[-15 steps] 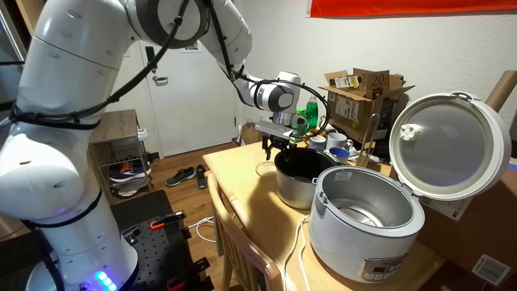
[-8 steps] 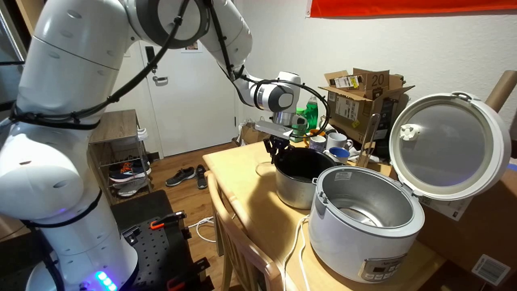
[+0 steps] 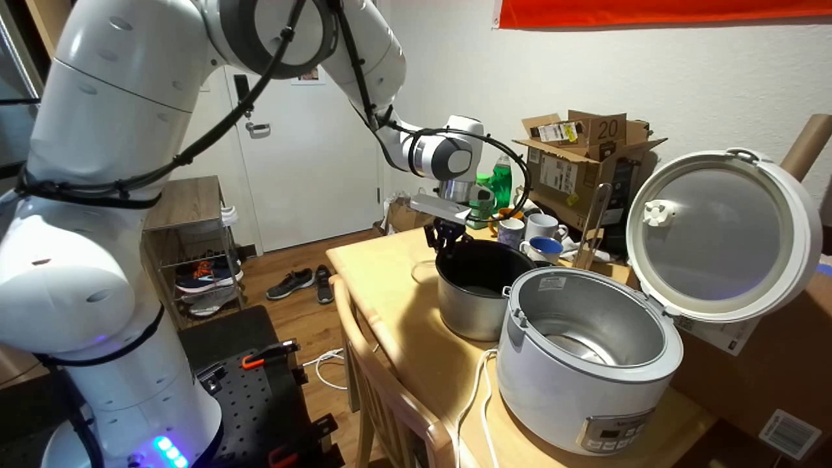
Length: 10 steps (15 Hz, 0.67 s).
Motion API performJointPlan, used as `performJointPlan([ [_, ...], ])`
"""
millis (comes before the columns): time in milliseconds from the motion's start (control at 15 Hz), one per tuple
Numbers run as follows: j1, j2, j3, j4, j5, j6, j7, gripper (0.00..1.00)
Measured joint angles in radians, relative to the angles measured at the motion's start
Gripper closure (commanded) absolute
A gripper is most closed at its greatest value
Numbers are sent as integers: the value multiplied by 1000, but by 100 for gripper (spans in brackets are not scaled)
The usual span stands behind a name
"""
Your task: Pick up the transparent bowl, pour its contents in the pot, pick up the pot and put it in the rice cooker
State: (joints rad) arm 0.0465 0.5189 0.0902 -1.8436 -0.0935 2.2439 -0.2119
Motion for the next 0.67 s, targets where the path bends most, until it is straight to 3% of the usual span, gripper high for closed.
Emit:
performJointPlan([
  [667,5,-13,0,0,-6,0,0,98],
])
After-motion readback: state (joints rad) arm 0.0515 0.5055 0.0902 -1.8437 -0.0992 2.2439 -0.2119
